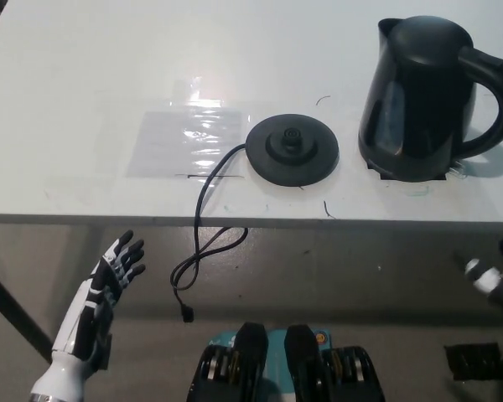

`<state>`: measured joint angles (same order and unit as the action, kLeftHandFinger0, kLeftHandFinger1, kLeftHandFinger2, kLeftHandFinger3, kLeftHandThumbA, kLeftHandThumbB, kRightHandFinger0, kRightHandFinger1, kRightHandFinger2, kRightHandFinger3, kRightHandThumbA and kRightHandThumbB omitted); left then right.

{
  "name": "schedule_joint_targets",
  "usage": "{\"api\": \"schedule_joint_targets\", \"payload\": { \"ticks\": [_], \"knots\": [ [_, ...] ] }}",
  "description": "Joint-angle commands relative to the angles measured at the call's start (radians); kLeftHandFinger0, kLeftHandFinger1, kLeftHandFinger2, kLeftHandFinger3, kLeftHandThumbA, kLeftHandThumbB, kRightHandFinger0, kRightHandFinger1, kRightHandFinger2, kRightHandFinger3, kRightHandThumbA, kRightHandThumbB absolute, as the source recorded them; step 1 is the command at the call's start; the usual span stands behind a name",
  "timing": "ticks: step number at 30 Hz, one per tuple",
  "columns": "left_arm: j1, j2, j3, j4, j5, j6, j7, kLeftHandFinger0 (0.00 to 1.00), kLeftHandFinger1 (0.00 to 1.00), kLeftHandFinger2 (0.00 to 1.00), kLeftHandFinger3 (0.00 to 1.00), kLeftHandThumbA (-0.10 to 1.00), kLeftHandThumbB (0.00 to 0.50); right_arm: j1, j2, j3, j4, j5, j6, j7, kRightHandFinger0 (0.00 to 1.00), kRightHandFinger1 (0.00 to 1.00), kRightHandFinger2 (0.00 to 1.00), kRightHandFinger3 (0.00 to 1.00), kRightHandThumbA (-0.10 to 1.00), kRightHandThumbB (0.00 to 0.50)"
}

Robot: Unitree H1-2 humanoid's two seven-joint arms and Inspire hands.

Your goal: A kettle and its base are kept separately on the desk infront of the robot and the robot uses its right hand to lift the kettle by its handle and places it on its base to align it correctly.

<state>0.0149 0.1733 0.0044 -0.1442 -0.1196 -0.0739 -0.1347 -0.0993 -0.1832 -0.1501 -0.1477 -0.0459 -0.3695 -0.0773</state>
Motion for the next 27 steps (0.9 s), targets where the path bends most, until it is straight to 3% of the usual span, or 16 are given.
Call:
{"api": "schedule_joint_targets", "payload": {
  "ticks": [1,4,7,11,12,18,21,27],
  "knots": [
    [-0.011,-0.003,-0.004,-0.03,-0.028,-0.044,-0.026,1.0,1.0,1.0,1.0,1.0,0.027,-0.123,-0.103,-0.054,-0.096,0.153,0.128,0.038,1.0,1.0,1.0,1.0,1.0,0.342],
    [-0.014,-0.004,-0.001,-0.034,-0.033,-0.031,-0.027,1.0,1.0,1.0,1.0,1.0,0.023,-0.204,-0.158,-0.082,-0.069,0.214,0.2,0.051,1.0,1.0,1.0,1.0,1.0,0.378],
    [-0.014,-0.004,-0.001,-0.038,-0.034,-0.029,-0.028,1.0,1.0,1.0,1.0,1.0,0.008,-0.263,-0.194,-0.097,-0.02,0.244,0.229,0.062,1.0,1.0,1.0,1.0,1.0,0.381],
    [-0.019,0.001,-0.004,-0.028,-0.034,-0.04,-0.034,1.0,1.0,1.0,1.0,1.0,0.015,-0.376,-0.245,-0.108,0.087,0.313,0.285,0.109,1.0,1.0,1.0,1.0,1.0,0.325],
    [-0.014,0.0,-0.004,-0.031,-0.034,-0.035,-0.033,1.0,1.0,1.0,1.0,1.0,0.007,-0.397,-0.252,-0.106,0.109,0.312,0.301,0.114,1.0,1.0,1.0,1.0,1.0,0.338],
    [-0.015,0.002,-0.002,-0.027,-0.028,-0.04,-0.031,1.0,1.0,1.0,1.0,1.0,0.019,-0.499,-0.265,-0.08,0.21,0.313,0.354,0.149,1.0,1.0,1.0,1.0,1.0,0.34],
    [-0.018,0.001,-0.001,-0.029,-0.032,-0.033,-0.032,1.0,1.0,1.0,1.0,1.0,0.017,-0.539,-0.257,-0.079,0.262,0.33,0.347,0.168,1.0,1.0,1.0,1.0,1.0,0.313],
    [-0.019,0.004,-0.001,-0.026,-0.033,-0.029,-0.034,1.0,1.0,1.0,1.0,1.0,0.014,-0.592,-0.244,-0.051,0.338,0.328,0.363,0.207,1.0,1.0,1.0,1.0,1.0,0.343]
  ]
}}
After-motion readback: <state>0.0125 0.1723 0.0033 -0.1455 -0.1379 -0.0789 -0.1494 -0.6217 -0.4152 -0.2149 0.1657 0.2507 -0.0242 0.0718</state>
